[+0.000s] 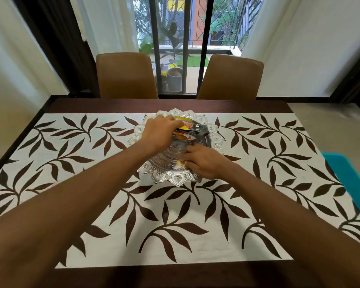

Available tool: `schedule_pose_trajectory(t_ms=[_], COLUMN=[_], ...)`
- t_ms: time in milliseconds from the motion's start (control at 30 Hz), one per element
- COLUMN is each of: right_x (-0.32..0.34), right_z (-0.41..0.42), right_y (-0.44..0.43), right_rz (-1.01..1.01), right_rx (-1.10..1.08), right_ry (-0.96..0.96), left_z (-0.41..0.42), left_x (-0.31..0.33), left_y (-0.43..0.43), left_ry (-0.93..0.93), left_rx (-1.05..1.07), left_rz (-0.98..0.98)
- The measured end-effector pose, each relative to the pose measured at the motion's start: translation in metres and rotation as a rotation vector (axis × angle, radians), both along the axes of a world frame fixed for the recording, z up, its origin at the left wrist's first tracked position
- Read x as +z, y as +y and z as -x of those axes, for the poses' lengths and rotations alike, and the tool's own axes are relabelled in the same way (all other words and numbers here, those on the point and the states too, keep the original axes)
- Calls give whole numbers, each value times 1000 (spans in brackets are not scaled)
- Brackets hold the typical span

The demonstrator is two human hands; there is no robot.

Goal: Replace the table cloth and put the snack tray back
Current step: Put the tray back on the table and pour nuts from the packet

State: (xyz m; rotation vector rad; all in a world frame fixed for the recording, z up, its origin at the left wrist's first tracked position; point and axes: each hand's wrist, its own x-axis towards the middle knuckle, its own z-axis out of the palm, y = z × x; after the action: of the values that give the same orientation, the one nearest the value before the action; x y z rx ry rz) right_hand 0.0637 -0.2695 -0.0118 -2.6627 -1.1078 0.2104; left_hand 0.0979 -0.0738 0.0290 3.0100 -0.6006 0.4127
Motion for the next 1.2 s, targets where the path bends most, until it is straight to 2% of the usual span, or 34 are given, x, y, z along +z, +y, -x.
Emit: schedule_pose_trajectory(t_ms=[133, 300, 533, 633, 800, 967, 1200], right_x=[5, 0, -19, -18, -18, -22, -13], right_z=[-5, 5, 18, 21, 27, 27, 15], right_y=[-7, 7, 23, 28, 43, 49, 53], right_rz=[-84, 171, -39, -112, -155, -216, -174], right_rx=[-80, -132, -26, 5, 40, -98, -168], right_ry=[-54, -150, -291, -251, -155, -88, 27], left_z=[0, -5, -2, 4, 4, -1, 5], left_x=[-10, -21, -34, -44, -51, -43, -38], left_y=[2, 8, 8, 10, 12, 20, 39], left_ry=[30, 101, 191, 271, 284, 371, 499], left_rx=[-6, 60, 113, 130, 126, 39, -48], left_rz=[8, 27, -50, -88, -67, 13, 343])
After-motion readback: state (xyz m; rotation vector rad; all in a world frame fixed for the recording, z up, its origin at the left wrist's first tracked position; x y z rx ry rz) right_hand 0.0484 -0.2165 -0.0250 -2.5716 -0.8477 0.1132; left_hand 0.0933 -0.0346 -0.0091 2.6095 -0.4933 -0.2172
